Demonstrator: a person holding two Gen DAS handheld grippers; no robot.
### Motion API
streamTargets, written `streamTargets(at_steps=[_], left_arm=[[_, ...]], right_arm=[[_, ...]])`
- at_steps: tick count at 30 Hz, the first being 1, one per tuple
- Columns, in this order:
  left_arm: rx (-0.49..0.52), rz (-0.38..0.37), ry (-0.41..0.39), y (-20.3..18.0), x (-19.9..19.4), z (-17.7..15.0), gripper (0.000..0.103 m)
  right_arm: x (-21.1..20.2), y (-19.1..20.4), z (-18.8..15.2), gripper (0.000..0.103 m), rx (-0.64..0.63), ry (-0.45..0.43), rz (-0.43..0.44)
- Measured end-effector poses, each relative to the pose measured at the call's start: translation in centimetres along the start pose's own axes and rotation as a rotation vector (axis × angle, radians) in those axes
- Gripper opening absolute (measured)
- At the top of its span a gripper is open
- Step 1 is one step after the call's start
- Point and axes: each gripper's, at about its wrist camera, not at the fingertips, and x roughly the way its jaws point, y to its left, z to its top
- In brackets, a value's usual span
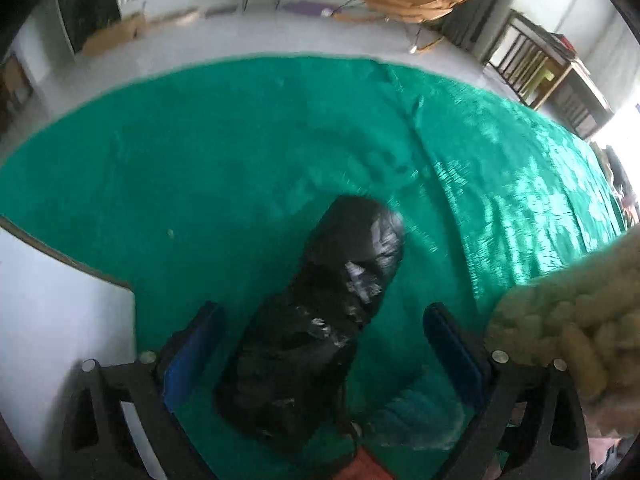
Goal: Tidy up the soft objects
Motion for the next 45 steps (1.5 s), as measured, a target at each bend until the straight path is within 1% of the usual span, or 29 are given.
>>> streamTargets(at_steps=[1,2,3,4,6,9,11,13,14,16,17,19,21,22,24,26,27,29,32,33,35,36,37,38,39,40,41,42,45], left_arm=[[0.010,0.013,0.002,-0.1,0.2,-0.1,0.095],[0.019,0.033,-0.008,-0.3,0.2,-0.2,0.086],[0.040,0.091,-0.033,-0.6,0.1,-0.3,0.053],[0.050,0.110,-0.047,-0.6,-0.1,-0.4,0.040],[0.001,0.073,-0.042,0.4,-0.3,-0.8,0.038],[-0.047,0.097,-0.085,1.6,-2.0,-2.2,0.038],[-0.092,0.089,-0.112,2.2,-4.1,-3.7,0.038],[-0.089,0.096,-0.136,1.7,-6.3,-5.2,0.038],[-0.072,0.098,-0.151,1.2,-7.9,-6.3,0.038],[-0.048,0.081,-0.164,0.1,-10.3,-7.7,0.038],[-0.042,0.061,-0.172,-0.7,-12.1,-9.3,0.038],[-0.051,0.022,-0.176,-1.2,-14.4,-11.6,0.038],[-0.074,-0.022,-0.173,-1.9,-16.5,-15.0,0.038],[-0.080,-0.036,-0.169,-2.2,-17.3,-16.7,0.038],[-0.073,-0.039,-0.157,-3.0,-18.3,-20.1,0.038],[-0.052,-0.024,-0.132,-3.9,-18.3,-24.1,0.038],[-0.051,-0.018,-0.123,-4.1,-18.4,-25.6,0.038],[-0.051,-0.011,-0.104,-5.0,-17.4,-28.8,0.038],[-0.057,0.012,-0.088,-5.6,-15.2,-32.3,0.038],[-0.058,0.019,-0.090,-5.7,-14.8,-33.1,0.038],[-0.042,0.067,-0.117,-5.4,-13.3,-34.0,0.039],[-0.033,0.084,-0.121,-5.3,-12.7,-34.1,0.041],[-0.020,0.096,-0.137,-5.1,-12.5,-34.2,0.047],[-0.001,0.112,-0.169,-5.3,-12.5,-34.1,0.057],[0.004,0.126,-0.166,-5.2,-12.3,-33.8,0.081],[0.007,0.138,-0.161,-5.0,-11.9,-33.6,0.095],[0.007,0.147,-0.152,-4.9,-11.3,-33.5,0.098],[0.002,0.136,-0.170,-4.7,-11.1,-33.3,0.102],[0.013,0.131,-0.215,-4.5,-11.3,-33.7,0.103]], right_arm=[[0.0,0.0,0.0,0.096,0.000,0.000,0.000],[0.0,0.0,0.0,0.096,0.000,0.000,0.000],[0.0,0.0,0.0,0.096,0.000,0.000,0.000],[0.0,0.0,0.0,0.096,0.000,0.000,0.000],[0.0,0.0,0.0,0.096,0.000,0.000,0.000],[0.0,0.0,0.0,0.096,0.000,0.000,0.000],[0.0,0.0,0.0,0.096,0.000,0.000,0.001],[0.0,0.0,0.0,0.096,0.000,0.000,0.000],[0.0,0.0,0.0,0.096,0.000,0.000,0.001],[0.0,0.0,0.0,0.096,0.000,-0.001,0.001],[0.0,0.0,0.0,0.096,0.000,-0.001,0.001],[0.0,0.0,0.0,0.096,0.000,-0.001,0.001],[-0.1,0.0,0.0,0.096,0.000,-0.001,0.001],[-0.1,0.0,0.0,0.096,0.000,-0.001,0.001],[-0.1,0.0,0.0,0.096,0.000,-0.001,0.001],[-0.1,0.0,0.0,0.096,0.000,-0.001,0.001],[-0.1,-0.1,0.0,0.096,0.000,-0.001,0.001],[-0.1,0.0,0.0,0.096,0.000,-0.001,0.001],[-0.1,-0.1,0.0,0.096,0.000,-0.001,0.001],[-0.1,-0.1,0.0,0.096,0.000,-0.001,0.001],[-0.1,-0.1,0.0,0.096,0.000,-0.001,0.002],[-0.1,-0.1,0.0,0.096,0.000,-0.001,0.002],[-0.1,-0.1,0.0,0.096,0.000,-0.001,0.002],[-0.1,-0.1,0.0,0.096,0.000,-0.002,0.002],[-0.1,-0.1,0.0,0.096,0.000,-0.001,0.002],[-0.1,-0.1,0.0,0.096,0.000,-0.001,0.002],[-0.1,-0.1,0.0,0.096,0.000,-0.001,0.001],[-0.1,-0.1,0.0,0.096,0.000,-0.001,0.002],[0.0,-0.1,0.0,0.096,0.001,-0.002,0.002]])
